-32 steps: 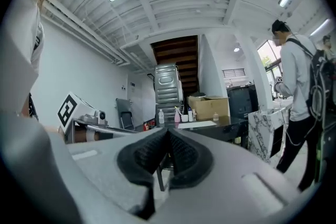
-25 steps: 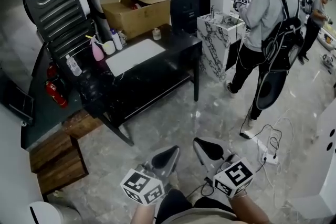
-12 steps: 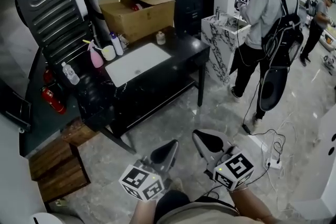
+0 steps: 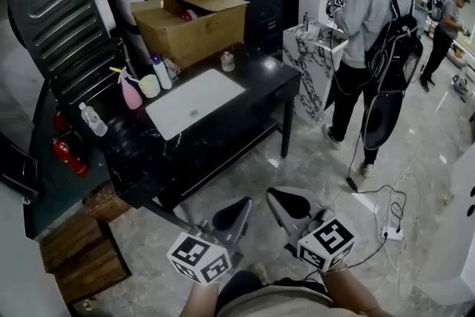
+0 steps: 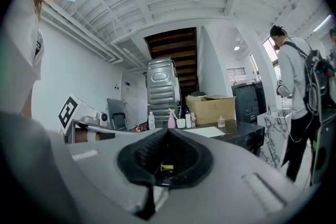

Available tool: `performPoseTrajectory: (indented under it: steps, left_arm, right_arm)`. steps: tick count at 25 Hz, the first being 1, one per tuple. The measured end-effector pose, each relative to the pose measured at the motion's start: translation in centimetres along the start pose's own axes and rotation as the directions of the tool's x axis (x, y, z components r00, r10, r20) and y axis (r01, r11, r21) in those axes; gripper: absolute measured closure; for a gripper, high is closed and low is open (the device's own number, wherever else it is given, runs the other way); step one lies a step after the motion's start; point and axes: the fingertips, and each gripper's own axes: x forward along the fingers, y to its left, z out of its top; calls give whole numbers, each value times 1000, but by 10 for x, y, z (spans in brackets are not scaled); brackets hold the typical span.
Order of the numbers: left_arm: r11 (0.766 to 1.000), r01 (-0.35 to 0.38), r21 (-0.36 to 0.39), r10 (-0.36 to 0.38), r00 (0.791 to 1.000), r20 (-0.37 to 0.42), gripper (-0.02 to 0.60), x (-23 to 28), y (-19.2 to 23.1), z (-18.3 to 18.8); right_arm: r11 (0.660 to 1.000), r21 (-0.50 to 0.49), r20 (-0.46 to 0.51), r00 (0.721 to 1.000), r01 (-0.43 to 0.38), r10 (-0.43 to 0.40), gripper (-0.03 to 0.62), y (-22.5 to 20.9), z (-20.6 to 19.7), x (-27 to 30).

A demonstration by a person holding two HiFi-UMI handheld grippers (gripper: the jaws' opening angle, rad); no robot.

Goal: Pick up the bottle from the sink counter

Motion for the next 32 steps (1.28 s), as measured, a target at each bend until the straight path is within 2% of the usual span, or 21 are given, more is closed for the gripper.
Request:
performPoseTrajectory:
  steps: [4, 10, 14, 17, 25, 32]
  left_arm:
    - [1000, 15, 12, -15, 1000, 12, 577, 1, 18, 11]
    - [1000, 29, -11, -28, 1000, 11, 577, -1, 34, 10]
    - [995, 77, -70, -76, 997, 11, 577, 2, 34, 10]
    - [994, 68, -81, -67, 998, 9, 577, 5, 41, 13]
    - [994, 34, -103, -36, 999, -20, 577, 30, 75, 9]
    - [994, 30, -108, -32, 999, -17, 577, 87, 113, 18]
  right_arm:
    - [1000, -2, 2, 1000, 2, -2, 592, 3, -1, 16]
    - [994, 100, 35, 999, -41, 38, 592, -2, 3, 30]
    - [995, 90, 44, 998, -41, 37, 592, -6, 11, 34]
    - [994, 106, 41, 999, -34, 29, 592, -13, 8, 39]
    - [991, 127, 13, 999, -34, 33, 592, -46, -6, 70]
    - [989, 130, -2, 998, -66, 66, 592, -97, -4, 111]
